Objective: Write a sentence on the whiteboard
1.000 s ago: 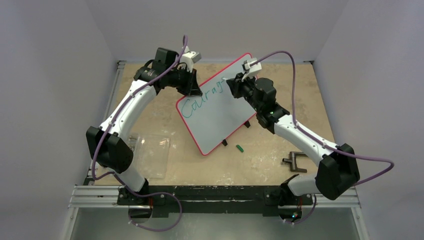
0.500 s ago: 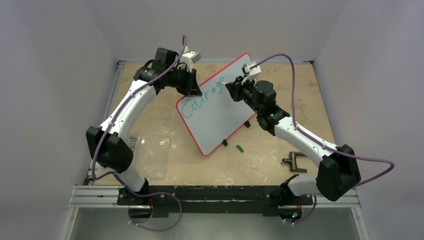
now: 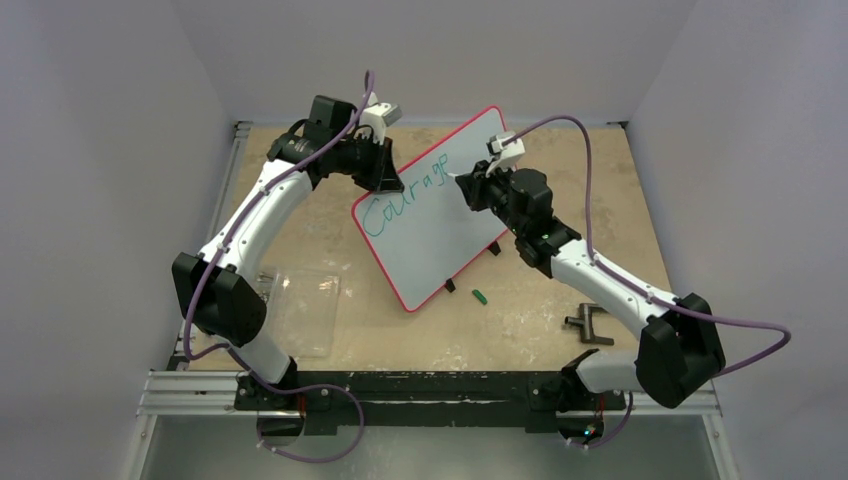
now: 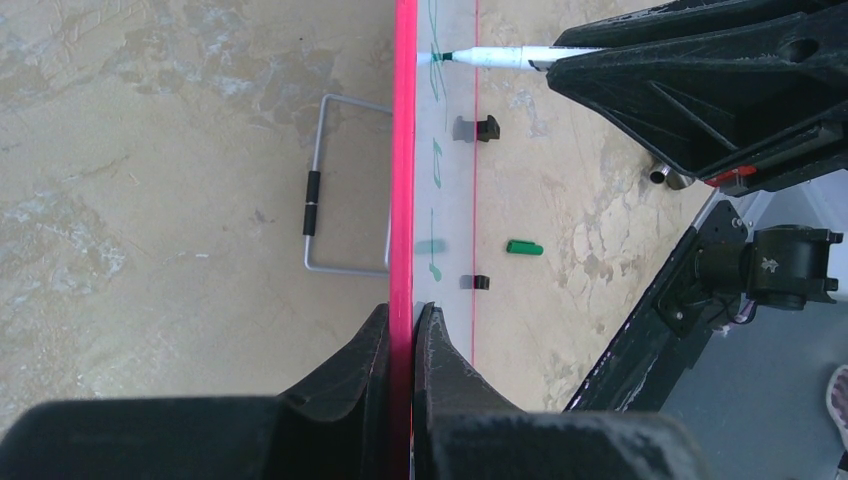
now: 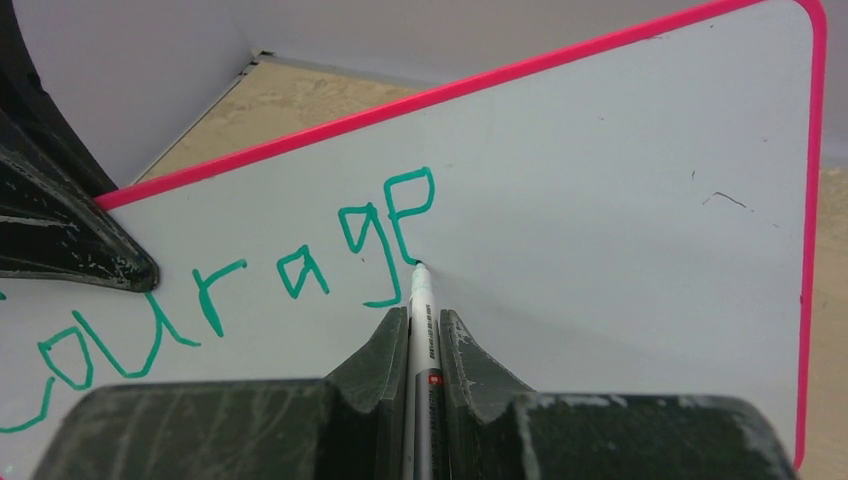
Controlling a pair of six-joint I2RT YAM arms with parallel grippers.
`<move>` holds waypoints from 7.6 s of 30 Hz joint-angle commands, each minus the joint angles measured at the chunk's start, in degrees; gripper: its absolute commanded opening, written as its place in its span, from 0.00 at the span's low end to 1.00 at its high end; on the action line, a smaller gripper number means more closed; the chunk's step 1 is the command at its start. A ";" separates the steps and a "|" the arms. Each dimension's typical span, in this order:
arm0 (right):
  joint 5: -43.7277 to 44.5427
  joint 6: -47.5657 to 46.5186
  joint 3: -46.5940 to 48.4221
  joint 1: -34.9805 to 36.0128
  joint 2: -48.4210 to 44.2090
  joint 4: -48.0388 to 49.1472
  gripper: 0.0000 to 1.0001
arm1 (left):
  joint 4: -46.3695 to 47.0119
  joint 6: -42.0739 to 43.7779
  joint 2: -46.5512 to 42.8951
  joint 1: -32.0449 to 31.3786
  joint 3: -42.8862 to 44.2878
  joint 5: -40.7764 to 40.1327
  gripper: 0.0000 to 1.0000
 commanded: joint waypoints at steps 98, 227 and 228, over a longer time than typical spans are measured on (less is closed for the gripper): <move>-12.53 2.23 3.57 -12.31 -0.76 8.41 0.00 | -1.78 5.84 -3.09 -1.88 -1.00 -11.32 0.00; -6.23 1.83 6.27 -13.10 -2.21 -2.25 0.00 | -2.05 6.09 -3.17 -2.75 -0.96 -12.26 0.00; -5.78 1.88 5.96 -13.17 -2.66 -2.05 0.00 | -2.05 6.10 -3.21 -2.76 -0.95 -12.25 0.00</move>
